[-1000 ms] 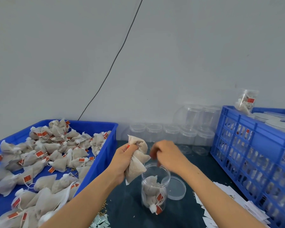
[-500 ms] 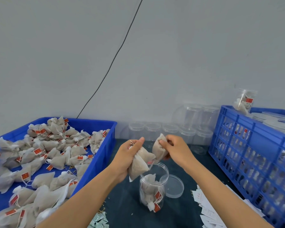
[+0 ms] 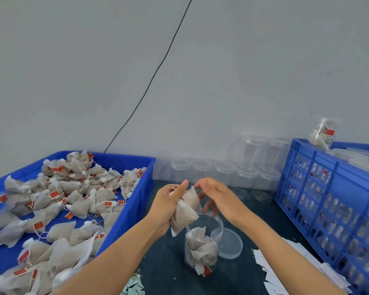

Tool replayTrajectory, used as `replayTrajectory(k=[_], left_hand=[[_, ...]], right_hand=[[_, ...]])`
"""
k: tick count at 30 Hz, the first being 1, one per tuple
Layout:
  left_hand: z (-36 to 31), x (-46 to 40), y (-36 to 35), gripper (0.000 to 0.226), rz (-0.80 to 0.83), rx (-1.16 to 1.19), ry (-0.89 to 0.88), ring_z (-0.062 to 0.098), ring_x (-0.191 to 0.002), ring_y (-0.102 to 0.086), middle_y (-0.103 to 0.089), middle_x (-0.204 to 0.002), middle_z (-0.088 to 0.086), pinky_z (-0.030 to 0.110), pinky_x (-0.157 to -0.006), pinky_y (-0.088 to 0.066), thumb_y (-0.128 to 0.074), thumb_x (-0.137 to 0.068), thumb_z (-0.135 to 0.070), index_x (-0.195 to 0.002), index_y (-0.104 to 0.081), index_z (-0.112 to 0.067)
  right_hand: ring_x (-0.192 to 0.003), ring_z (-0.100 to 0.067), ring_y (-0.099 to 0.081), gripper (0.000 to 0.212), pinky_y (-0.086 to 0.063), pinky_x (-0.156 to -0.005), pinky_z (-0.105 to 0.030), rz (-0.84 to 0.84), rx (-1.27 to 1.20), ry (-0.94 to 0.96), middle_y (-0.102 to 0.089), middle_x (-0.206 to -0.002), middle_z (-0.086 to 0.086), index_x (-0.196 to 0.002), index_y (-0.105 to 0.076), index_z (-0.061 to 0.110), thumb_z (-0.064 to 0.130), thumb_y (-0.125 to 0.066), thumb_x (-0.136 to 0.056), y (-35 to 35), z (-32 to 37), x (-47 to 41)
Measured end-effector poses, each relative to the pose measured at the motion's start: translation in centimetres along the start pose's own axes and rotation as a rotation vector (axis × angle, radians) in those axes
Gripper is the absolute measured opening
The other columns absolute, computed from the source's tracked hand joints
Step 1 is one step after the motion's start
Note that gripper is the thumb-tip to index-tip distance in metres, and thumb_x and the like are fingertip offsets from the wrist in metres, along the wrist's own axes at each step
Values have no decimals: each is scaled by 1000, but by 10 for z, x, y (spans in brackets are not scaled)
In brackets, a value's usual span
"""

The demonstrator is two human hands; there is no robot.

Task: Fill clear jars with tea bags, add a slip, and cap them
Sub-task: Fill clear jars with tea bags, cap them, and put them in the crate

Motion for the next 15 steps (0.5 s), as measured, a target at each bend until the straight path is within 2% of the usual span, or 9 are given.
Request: replayTrajectory(k=[1,3,5,7,9,11,15], left_hand=[[0,0,-2,41,9,-3,-9,18,-74,-62,-64,-82,8,28,-66,-52,-57,-93,-40,-104,-60,-1],[-1,1,-4,40,15,-15,-23,19,-76,-63,-65,-83,9,33,-72,-54,-49,-97,-40,-104,-60,-2],[-2,2,-3,43,-10,-67,-45,22,-82,-63,-65,-88,12,38,-80,-53,-41,-101,-40,-106,-61,-2],[-6,2,3,42,-69,-156,-97,25,-85,-65,-68,-92,13,38,-82,-53,-37,-103,-37,-102,-64,-5],[-13,2,9,40,-140,-237,-183,22,-82,-65,-69,-89,10,32,-75,-53,-37,-104,-33,-93,-67,-9],[-18,2,16,38,-204,-291,-254,15,-75,-63,-69,-83,4,19,-63,-49,-38,-104,-28,-86,-68,-15],[-28,3,24,35,-291,-292,-339,9,-68,-63,-71,-76,-2,9,-55,-45,-42,-103,-25,-81,-68,-20]], right_hand=[[-67,-11,-64,21,-50,-56,-22,57,-18,-13,-69,-93,4,-102,-58,26,44,-50,-96,-7,1,2],[-73,-12,-67,25,-52,-55,-21,105,-26,-19,-69,-100,1,-107,-56,19,35,-65,-89,-17,3,5],[-74,-14,-68,26,-56,-58,-25,69,-94,-40,-68,-104,-5,-107,-56,12,23,-70,-88,-17,4,6],[-72,-14,-68,24,-56,-58,-27,31,-190,-61,-68,-103,-10,-106,-56,6,14,-69,-88,-15,4,9],[-73,-14,-68,21,-57,-57,-27,3,-309,-89,-68,-101,-13,-105,-56,0,4,-66,-88,-13,2,11],[-79,-20,-70,20,-60,-63,-31,-6,-462,-118,-68,-98,-14,-105,-57,-3,-6,-63,-86,-13,0,13],[-77,-25,-72,16,-60,-62,-34,-27,-795,-200,-71,-94,-14,-103,-60,-4,-10,-57,-88,-13,-7,15]])
Point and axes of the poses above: each hand's wrist, its own x-axis away from the middle knuckle, its own y-axis out of the back of the hand, z = x × y, the point moved 8 cm from there along -x, towards the middle knuckle
